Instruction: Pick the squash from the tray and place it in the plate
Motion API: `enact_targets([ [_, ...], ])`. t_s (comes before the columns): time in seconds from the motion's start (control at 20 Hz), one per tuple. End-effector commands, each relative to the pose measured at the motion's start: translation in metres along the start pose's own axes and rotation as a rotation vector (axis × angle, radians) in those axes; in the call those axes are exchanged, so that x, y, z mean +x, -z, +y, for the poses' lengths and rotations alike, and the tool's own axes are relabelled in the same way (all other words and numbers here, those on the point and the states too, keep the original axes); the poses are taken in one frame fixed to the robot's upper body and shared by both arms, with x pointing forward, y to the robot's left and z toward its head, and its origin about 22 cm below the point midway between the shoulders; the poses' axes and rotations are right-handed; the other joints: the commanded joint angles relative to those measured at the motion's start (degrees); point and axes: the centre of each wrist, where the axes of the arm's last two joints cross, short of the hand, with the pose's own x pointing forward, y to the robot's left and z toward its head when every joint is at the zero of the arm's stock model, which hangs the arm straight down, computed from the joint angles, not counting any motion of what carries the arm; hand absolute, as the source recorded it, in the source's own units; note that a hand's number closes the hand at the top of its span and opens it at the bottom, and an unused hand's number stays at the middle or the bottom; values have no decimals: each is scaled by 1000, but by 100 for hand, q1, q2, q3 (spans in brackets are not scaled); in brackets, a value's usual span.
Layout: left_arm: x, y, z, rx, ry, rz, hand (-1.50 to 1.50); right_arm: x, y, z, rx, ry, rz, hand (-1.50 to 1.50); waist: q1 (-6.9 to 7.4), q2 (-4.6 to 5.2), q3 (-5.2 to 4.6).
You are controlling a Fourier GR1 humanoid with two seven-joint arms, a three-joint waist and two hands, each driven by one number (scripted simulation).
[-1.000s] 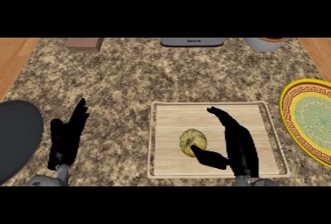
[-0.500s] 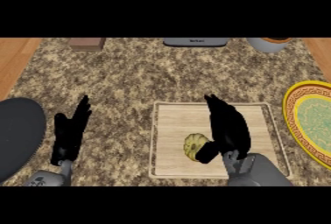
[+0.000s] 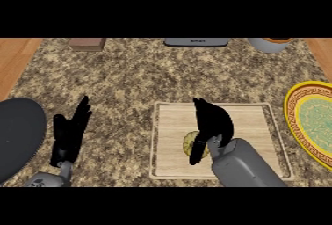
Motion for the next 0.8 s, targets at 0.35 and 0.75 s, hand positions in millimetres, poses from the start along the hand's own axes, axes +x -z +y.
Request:
enact_targets([
  [0.35,-12,-1,-5,19,3,10,0,2,6,-10,121,-113,188,-150,-89,-11,6],
  [0.75,-15,3,0,25,-8,6,0,-1,22,12,167,-107,200,-150,-75,0,6],
])
